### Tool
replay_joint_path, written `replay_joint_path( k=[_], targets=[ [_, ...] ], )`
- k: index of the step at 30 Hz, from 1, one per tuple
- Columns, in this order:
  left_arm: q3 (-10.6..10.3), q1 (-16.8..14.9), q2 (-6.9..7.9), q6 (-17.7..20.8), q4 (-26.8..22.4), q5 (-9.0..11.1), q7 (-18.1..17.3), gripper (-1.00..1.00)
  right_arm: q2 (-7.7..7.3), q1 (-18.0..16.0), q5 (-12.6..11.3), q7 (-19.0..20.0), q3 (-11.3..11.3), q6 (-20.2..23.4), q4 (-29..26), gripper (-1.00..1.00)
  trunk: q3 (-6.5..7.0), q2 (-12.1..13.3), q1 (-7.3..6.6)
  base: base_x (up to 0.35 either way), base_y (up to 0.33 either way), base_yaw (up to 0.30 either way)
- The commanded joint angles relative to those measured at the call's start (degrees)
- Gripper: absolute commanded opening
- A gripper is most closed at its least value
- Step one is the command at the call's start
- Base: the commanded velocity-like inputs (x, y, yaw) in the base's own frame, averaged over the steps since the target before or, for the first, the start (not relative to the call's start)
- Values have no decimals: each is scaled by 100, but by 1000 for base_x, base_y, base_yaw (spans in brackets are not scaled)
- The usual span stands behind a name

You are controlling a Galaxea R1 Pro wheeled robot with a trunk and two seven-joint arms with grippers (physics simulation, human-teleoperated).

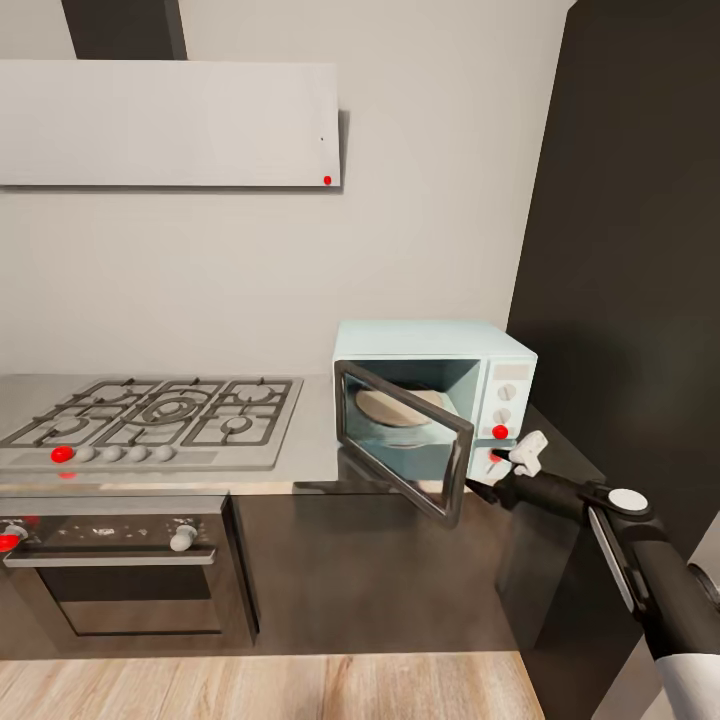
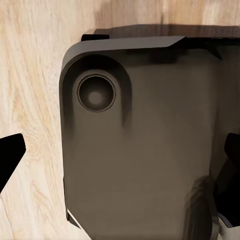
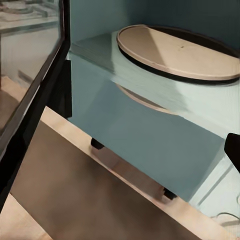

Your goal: In the kitchen, take the popcorn bag from the countertop, put it into the microwave, and heat it until the popcorn is cooked so the cooked popcorn ends up inside the bag.

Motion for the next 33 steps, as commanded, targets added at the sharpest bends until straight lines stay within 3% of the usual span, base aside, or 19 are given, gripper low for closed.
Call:
replay_joint_path(
  k=[1, 4, 9, 11, 17, 20, 24, 28, 33],
  targets=[
    [5, -4, -1, -20, 5, 2, 6, 100, 21, -5, 31, 33, -9, 31, -8, 100, -7, -4, 0, 0, 0, 0],
    [5, -4, 2, -20, 5, 2, 6, 100, 94, -23, 36, -37, -25, 29, 14, 100, -7, -4, 0, 0, 0, 0],
    [5, -4, 2, -20, 5, 7, 6, 100, 210, -55, 23, -660, -33, -69, 189, 100, -7, -4, 0, 0, 0, 0],
    [5, -4, 0, -20, 5, 8, 6, 100, 323, -67, 29, -726, -33, -113, 199, 100, -7, -4, 0, 0, 0, 0],
    [5, -7, 7, -20, 5, 4, 6, 100, 402, -75, 24, -827, -33, -128, 203, 100, -7, -4, 0, 0, 0, 0],
    [5, -16, 1, -14, 5, 1, 6, 100, 592, -73, 28, -890, -23, -129, 203, 100, -7, -4, 0, 0, 0, 0],
    [5, -21, 5, -12, 5, 1, 6, 100, 840, -67, 36, -791, -1, -116, 198, 100, -7, -4, 0, 0, 0, 0],
    [5, -21, 5, -11, 5, 1, 6, 100, 884, -74, 31, -252, -2, -77, 180, 100, -7, -4, 0, 0, 0, 0],
    [5, -21, 3, -11, 5, 2, 6, 100, 887, -69, 21, 137, -7, -53, 105, 100, -7, -4, 0, 0, 0, 0]
  ],
)
